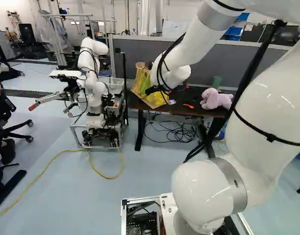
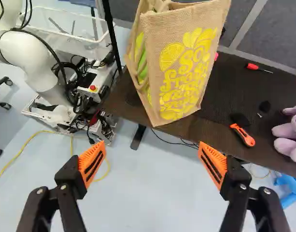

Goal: Pick up the bag on the ground and place it on the table

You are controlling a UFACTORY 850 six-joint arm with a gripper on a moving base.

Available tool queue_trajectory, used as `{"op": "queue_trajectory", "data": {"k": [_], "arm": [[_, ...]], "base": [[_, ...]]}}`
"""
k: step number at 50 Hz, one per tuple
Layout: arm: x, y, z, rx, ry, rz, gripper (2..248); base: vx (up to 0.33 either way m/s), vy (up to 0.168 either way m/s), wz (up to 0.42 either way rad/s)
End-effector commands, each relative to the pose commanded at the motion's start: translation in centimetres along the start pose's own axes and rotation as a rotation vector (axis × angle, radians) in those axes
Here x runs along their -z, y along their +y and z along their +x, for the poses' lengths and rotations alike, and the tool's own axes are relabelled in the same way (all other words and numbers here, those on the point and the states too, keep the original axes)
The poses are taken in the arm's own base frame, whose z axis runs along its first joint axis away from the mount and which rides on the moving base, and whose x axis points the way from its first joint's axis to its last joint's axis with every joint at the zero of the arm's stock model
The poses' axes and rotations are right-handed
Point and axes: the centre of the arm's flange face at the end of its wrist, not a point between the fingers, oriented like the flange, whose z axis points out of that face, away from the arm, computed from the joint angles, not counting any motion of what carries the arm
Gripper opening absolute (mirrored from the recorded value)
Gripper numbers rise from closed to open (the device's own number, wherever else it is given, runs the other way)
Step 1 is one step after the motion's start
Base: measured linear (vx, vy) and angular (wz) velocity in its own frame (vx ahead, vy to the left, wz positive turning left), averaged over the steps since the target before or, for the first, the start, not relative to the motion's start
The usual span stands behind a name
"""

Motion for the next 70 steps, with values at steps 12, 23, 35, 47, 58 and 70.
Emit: {"op": "queue_trajectory", "data": {"k": [12, 23, 35, 47, 58, 70], "arm": [[1.2, 0.1, -3.4, -0.02, 0.072, -0.011, 247], [2.4, 0.1, -6.2, -0.035, 0.131, -0.019, 247], [3.5, 0.1, -8.9, -0.049, 0.187, -0.027, 247], [4.6, 0.1, -11.2, -0.061, 0.235, -0.033, 247], [5.4, 0.0, -13.0, -0.07, 0.27, -0.037, 247], [6.1, 0.0, -14.5, -0.077, 0.3, -0.04, 247]], "base": [[0.0, 0.0, 0.0], [0.0, 0.0, 0.0], [0.0, 0.0, 0.0], [0.0, 0.0, 0.0], [0.0, 0.0, 0.0], [0.0, 0.0, 0.0]]}}
